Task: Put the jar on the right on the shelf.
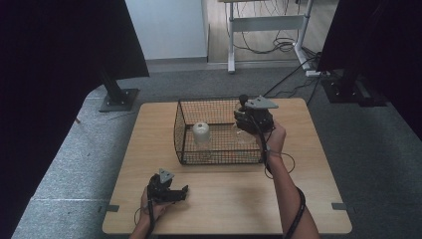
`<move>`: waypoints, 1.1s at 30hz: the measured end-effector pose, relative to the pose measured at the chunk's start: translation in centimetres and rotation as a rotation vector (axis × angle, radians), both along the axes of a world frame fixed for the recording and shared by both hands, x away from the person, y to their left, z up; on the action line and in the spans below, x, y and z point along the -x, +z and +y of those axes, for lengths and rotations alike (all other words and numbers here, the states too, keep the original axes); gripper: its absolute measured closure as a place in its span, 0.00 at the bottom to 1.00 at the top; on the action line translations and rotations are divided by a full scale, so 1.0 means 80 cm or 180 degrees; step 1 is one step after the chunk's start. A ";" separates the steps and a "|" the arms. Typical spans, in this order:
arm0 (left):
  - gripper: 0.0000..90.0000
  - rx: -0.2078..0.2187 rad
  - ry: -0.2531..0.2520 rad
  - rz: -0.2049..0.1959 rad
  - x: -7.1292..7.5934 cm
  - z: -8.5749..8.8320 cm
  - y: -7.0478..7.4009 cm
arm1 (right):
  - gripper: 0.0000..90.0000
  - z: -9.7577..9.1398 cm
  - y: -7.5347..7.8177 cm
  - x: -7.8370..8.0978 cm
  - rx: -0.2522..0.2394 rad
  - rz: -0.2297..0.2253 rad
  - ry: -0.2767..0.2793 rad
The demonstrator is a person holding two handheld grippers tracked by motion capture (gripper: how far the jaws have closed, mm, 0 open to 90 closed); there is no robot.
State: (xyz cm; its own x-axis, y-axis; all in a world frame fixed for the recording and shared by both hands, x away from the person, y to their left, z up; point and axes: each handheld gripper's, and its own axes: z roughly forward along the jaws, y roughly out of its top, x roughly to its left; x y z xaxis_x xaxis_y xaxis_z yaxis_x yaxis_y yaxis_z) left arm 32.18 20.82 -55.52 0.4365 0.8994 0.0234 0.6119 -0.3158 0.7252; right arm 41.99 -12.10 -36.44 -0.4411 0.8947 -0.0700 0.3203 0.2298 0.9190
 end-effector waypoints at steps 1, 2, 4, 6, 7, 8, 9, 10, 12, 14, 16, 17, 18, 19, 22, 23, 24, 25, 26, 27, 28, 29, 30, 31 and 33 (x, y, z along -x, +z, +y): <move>0.06 -0.0001 -0.0001 0.0000 0.000 0.000 0.000 | 0.53 0.001 -0.001 -0.002 0.0011 0.0015 -0.0009; 0.06 0.0000 -0.0001 0.0000 0.000 0.000 0.000 | 0.53 0.002 -0.003 -0.004 0.0023 0.0029 -0.0016; 0.06 0.0001 -0.0001 0.0000 0.000 0.000 0.000 | 0.53 0.003 -0.007 -0.008 0.0044 0.0061 -0.0032; 0.06 0.0000 -0.0002 0.0001 0.000 0.000 0.000 | 0.53 0.005 -0.012 -0.012 0.0068 0.0103 -0.0047; 0.06 0.0000 -0.0003 0.0000 0.000 0.000 0.000 | 0.53 0.006 -0.015 -0.014 0.0076 0.0121 -0.0055; 0.06 0.0001 -0.0004 0.0001 0.000 0.000 0.000 | 0.53 0.007 -0.017 -0.015 0.0083 0.0139 -0.0064; 0.06 0.0000 -0.0004 0.0001 0.000 0.000 0.000 | 0.53 0.007 -0.020 -0.017 0.0087 0.0155 -0.0071; 0.06 0.0000 -0.0005 0.0001 0.000 0.000 0.000 | 0.53 0.008 -0.023 -0.018 0.0097 0.0169 -0.0078; 0.06 0.0002 -0.0004 0.0000 0.000 0.000 0.000 | 0.53 0.009 -0.028 -0.022 0.0109 0.0209 -0.0107; 0.06 0.0001 -0.0005 0.0000 0.000 0.000 0.000 | 0.53 0.010 -0.033 -0.024 0.0123 0.0236 -0.0115; 0.06 0.0001 -0.0004 0.0000 0.000 0.000 0.000 | 0.53 0.012 -0.038 -0.026 0.0139 0.0272 -0.0126; 0.06 0.0001 -0.0005 0.0000 0.000 0.000 0.000 | 0.53 0.013 -0.041 -0.027 0.0152 0.0287 -0.0125; 0.06 0.0001 -0.0003 0.0000 0.000 0.000 0.000 | 0.53 0.014 -0.044 -0.028 0.0161 0.0302 -0.0127; 0.06 0.0002 -0.0004 0.0000 0.000 0.000 0.000 | 0.53 0.015 -0.046 -0.029 0.0170 0.0320 -0.0125; 0.06 0.0006 -0.0005 0.0001 0.000 0.000 0.000 | 0.53 0.018 -0.055 -0.032 0.0193 0.0373 -0.0128; 0.06 0.0005 -0.0007 0.0003 0.000 0.000 0.000 | 0.53 0.018 -0.058 -0.034 0.0201 0.0391 -0.0128; 0.06 0.0005 -0.0008 0.0002 0.000 0.000 0.000 | 0.53 0.019 -0.061 -0.035 0.0212 0.0410 -0.0132; 0.06 0.0004 -0.0010 0.0002 0.000 0.000 0.000 | 0.53 0.020 -0.065 -0.036 0.0222 0.0432 -0.0137; 0.06 0.0001 -0.0014 0.0003 0.000 0.000 0.000 | 0.53 0.021 -0.067 -0.037 0.0231 0.0450 -0.0144; 0.06 -0.0003 -0.0015 0.0003 0.000 0.000 0.000 | 0.53 0.021 -0.069 -0.038 0.0239 0.0464 -0.0144; 0.06 -0.0003 -0.0014 0.0002 0.000 0.000 0.000 | 0.53 0.021 -0.072 -0.039 0.0244 0.0477 -0.0147; 0.06 -0.0003 -0.0014 0.0002 0.000 0.000 0.000 | 0.53 0.022 -0.074 -0.040 0.0253 0.0497 -0.0148; 0.06 -0.0003 -0.0014 0.0003 0.000 0.000 0.000 | 0.53 0.022 -0.076 -0.040 0.0262 0.0507 -0.0151; 0.06 -0.0002 -0.0014 0.0002 0.000 0.000 0.000 | 0.53 0.022 -0.078 -0.041 0.0270 0.0519 -0.0151; 0.06 -0.0004 -0.0014 0.0002 0.000 0.000 0.000 | 0.53 0.022 -0.081 -0.042 0.0281 0.0546 -0.0152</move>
